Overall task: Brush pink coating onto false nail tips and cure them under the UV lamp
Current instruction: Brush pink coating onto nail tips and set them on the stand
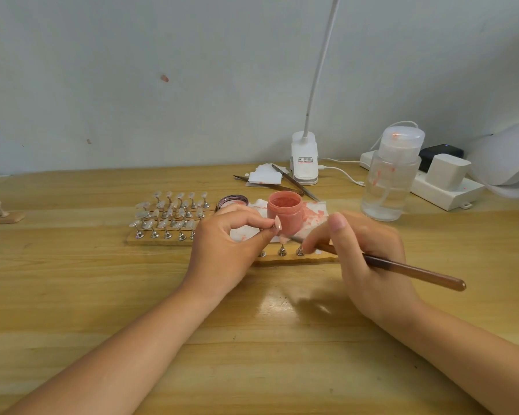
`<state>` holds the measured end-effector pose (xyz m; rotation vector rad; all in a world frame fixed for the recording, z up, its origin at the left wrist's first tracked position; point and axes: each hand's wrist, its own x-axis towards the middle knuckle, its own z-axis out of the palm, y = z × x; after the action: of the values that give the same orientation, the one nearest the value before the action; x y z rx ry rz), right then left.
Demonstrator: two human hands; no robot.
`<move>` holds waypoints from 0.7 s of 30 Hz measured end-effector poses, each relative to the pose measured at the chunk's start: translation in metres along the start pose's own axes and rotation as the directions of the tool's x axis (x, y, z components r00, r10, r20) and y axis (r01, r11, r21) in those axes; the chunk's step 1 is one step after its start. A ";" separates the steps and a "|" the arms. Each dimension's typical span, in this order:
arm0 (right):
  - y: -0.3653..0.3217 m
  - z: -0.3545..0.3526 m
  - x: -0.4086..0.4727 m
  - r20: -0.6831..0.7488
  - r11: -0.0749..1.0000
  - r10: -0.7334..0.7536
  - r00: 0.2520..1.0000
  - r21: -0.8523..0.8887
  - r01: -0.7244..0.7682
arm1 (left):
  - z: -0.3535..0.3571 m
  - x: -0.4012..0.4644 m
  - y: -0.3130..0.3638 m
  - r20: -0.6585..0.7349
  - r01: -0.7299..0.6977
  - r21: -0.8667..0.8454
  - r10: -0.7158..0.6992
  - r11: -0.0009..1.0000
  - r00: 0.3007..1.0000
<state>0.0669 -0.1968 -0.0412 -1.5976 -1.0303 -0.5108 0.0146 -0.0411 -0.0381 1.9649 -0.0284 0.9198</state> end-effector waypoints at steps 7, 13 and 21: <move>-0.002 0.000 -0.002 0.016 0.998 0.049 0.999 0.040 -0.049 | 0.000 0.000 -0.002 -0.002 0.027 0.014 -0.027 1.000 1.000; -0.002 0.000 -0.001 0.057 0.993 0.093 0.994 0.061 -0.096 | -0.001 0.000 -0.002 0.004 0.047 0.027 -0.047 0.999 0.999; -0.001 -0.003 0.001 -0.055 0.997 0.032 0.998 0.067 -0.028 | -0.002 -0.001 0.002 0.027 0.069 0.007 -0.070 0.998 0.997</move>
<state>0.0675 -0.1991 -0.0390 -1.5290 -0.9703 -0.4938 0.0123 -0.0415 -0.0364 1.9719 0.0270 0.8486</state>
